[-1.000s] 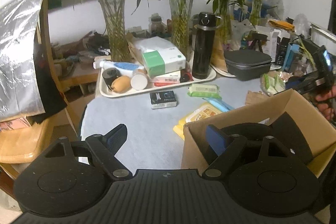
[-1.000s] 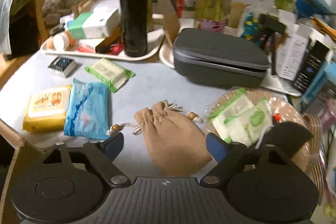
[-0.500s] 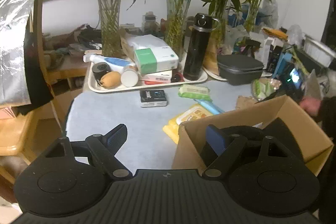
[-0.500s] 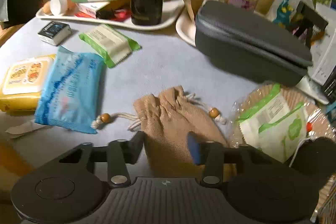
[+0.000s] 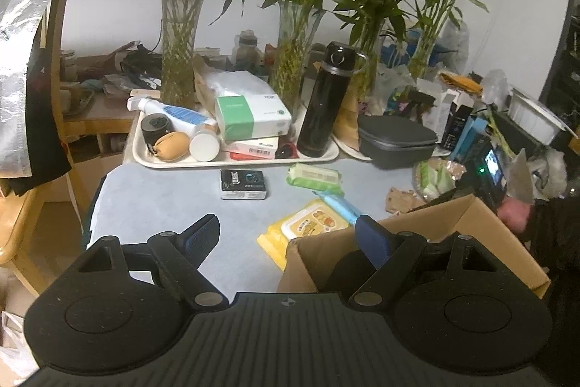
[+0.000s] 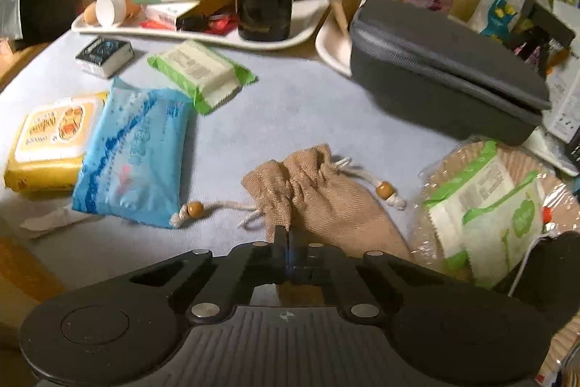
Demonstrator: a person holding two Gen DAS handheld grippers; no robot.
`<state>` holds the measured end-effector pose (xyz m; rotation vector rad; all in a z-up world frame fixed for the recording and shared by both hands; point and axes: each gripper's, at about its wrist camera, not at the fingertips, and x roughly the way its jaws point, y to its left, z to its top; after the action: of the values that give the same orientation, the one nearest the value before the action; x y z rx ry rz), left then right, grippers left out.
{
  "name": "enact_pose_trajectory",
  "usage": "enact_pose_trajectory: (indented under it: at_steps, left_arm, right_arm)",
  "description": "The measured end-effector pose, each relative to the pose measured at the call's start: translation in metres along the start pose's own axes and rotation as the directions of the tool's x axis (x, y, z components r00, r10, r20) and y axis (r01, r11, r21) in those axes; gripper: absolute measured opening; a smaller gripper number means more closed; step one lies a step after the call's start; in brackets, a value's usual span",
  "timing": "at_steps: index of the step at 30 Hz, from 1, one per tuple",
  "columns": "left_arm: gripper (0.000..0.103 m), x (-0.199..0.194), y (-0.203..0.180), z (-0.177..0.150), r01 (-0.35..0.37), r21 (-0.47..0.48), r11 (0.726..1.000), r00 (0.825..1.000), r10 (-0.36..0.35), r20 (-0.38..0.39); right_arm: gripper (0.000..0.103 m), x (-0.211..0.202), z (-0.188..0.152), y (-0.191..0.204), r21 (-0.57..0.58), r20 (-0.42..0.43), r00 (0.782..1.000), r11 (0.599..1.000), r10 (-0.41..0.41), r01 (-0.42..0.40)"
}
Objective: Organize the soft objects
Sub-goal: 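Grasp the burlap pouch with the right gripper and lift it, then grasp the black tissue pack with the left gripper while the right gripper holds the pouch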
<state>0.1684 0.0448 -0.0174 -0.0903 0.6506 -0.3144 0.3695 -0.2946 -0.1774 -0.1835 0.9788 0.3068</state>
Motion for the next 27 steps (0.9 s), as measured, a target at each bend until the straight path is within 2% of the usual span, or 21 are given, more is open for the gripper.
enact_pose_trajectory:
  at_steps: [8, 14, 27]
  left_arm:
    - [0.082, 0.009, 0.000, 0.010, 0.016, -0.028, 0.999, 1.000, -0.017, -0.022]
    - [0.082, 0.019, -0.005, 0.018, 0.018, -0.013, 1.000, 0.999, -0.018, -0.030]
    - [0.082, 0.063, 0.001, 0.037, -0.056, 0.028, 0.998, 0.997, 0.058, -0.059]
  right_arm:
    - [0.002, -0.041, 0.011, -0.006, 0.099, 0.110, 0.994, 0.995, -0.004, -0.007]
    - [0.002, -0.068, 0.013, -0.002, 0.131, 0.168, 0.986, 0.991, -0.017, -0.006]
    - [0.002, -0.115, 0.003, 0.001, 0.205, 0.267, 0.964, 0.978, -0.025, -0.031]
